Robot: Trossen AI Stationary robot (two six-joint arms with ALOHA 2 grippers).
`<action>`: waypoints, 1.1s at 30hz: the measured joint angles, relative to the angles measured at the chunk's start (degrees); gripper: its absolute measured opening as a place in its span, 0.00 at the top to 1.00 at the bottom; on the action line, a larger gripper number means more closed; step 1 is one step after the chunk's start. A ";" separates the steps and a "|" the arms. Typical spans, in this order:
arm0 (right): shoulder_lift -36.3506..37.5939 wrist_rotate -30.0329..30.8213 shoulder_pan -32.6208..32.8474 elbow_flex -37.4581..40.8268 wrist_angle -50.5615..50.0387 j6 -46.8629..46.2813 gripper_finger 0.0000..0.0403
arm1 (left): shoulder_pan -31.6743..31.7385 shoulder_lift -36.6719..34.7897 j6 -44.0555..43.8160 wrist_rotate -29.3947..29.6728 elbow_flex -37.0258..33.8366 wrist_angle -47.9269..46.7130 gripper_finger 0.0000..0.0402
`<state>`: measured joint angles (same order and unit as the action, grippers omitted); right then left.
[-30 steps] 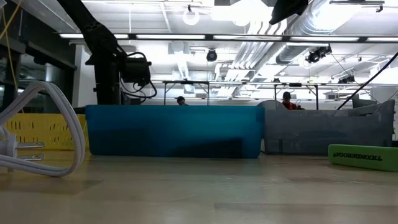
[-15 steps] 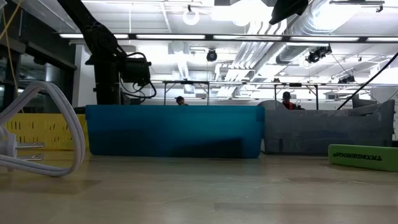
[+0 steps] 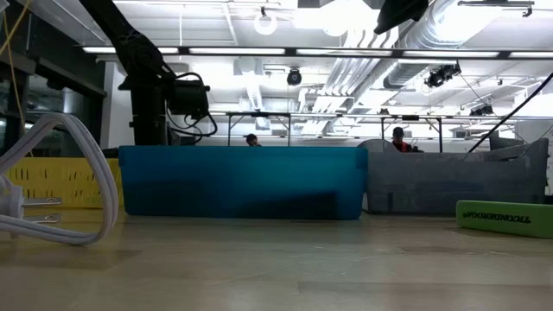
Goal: Pick & Place School Supplies
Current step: Put the green eraser into the yellow bin
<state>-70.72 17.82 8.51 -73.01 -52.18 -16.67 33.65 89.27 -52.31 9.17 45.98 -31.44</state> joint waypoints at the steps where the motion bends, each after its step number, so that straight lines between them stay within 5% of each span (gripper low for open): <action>1: 0.00 0.01 0.00 0.00 0.00 0.00 0.68 | -0.02 -0.12 0.00 -0.04 0.00 0.00 0.77; 17: 0.00 0.01 0.00 0.00 0.00 -0.02 0.68 | -2.76 -9.94 2.29 -3.30 -0.02 -0.20 0.78; 33: 0.00 -0.02 -0.02 0.00 0.02 -0.04 0.68 | -16.32 -22.02 -0.22 -3.12 0.00 -9.80 0.78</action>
<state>-70.72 17.80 8.49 -73.01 -52.16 -16.71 17.33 67.25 -52.53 6.05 45.98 -41.25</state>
